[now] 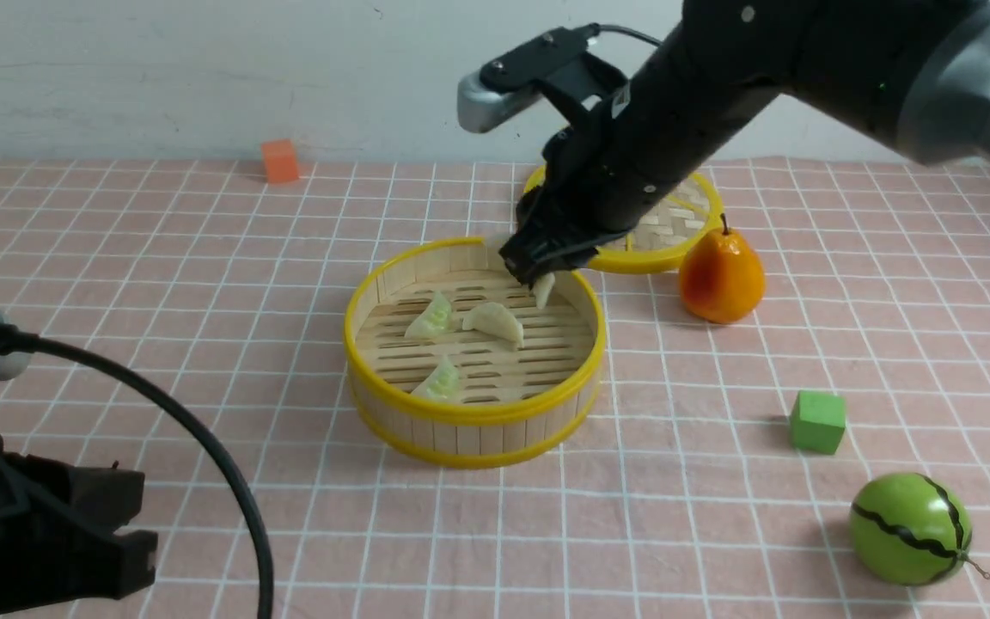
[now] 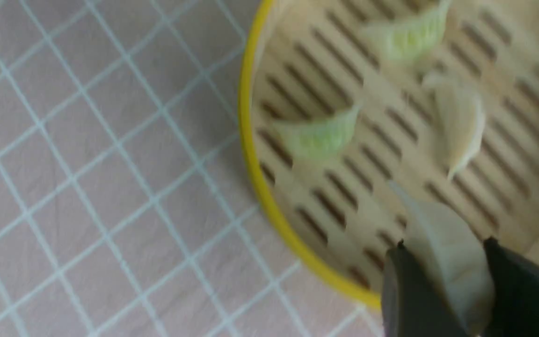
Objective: Put the dumplings into the steamer on the table with the pink tablecloth.
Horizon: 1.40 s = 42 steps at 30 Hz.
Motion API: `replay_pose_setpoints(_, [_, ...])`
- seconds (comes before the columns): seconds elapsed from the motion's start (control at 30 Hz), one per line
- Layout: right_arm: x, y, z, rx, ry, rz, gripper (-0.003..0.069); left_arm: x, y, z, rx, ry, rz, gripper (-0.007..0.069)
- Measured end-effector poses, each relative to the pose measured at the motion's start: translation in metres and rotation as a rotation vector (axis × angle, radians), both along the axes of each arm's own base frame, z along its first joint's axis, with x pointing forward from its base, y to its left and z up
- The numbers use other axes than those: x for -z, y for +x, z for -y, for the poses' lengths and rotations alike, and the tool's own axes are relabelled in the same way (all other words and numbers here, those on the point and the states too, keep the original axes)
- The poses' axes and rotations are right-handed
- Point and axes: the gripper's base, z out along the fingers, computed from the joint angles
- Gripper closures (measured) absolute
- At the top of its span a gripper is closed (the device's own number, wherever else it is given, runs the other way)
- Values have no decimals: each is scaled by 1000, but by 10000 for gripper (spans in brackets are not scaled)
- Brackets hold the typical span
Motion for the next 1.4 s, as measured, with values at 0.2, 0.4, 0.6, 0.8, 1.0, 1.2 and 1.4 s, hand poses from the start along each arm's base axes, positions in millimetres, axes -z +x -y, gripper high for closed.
replay_pose_setpoints(0.2, [82, 37, -19, 7, -79, -6, 462, 0, 0, 0, 0, -1, -1, 602])
replay_pose_setpoints(0.4, [131, 46, -19, 64, -156, -91, 336, 0, 0, 0, 0, -4, -2, 596])
replay_pose_setpoints(0.6, [73, 41, -12, 101, -140, -34, 127, 0, 0, 0, -1, -5, -3, 587])
replay_pose_setpoints(0.8, [-50, 3, 18, 136, -153, 78, 130, 0, 0, 0, -1, -5, -3, 585])
replay_pose_setpoints(1.0, [-167, -64, 90, 351, -169, 360, 387, 0, 0, 0, -1, -7, -4, 580])
replay_pose_setpoints(1.2, [-198, -139, 187, 647, -126, 389, 668, 1, 0, 0, -1, -7, -6, 571])
replay_pose_setpoints(1.4, [-143, -219, 212, 644, 87, 419, 678, 1, 0, 0, -1, -7, -5, 568])
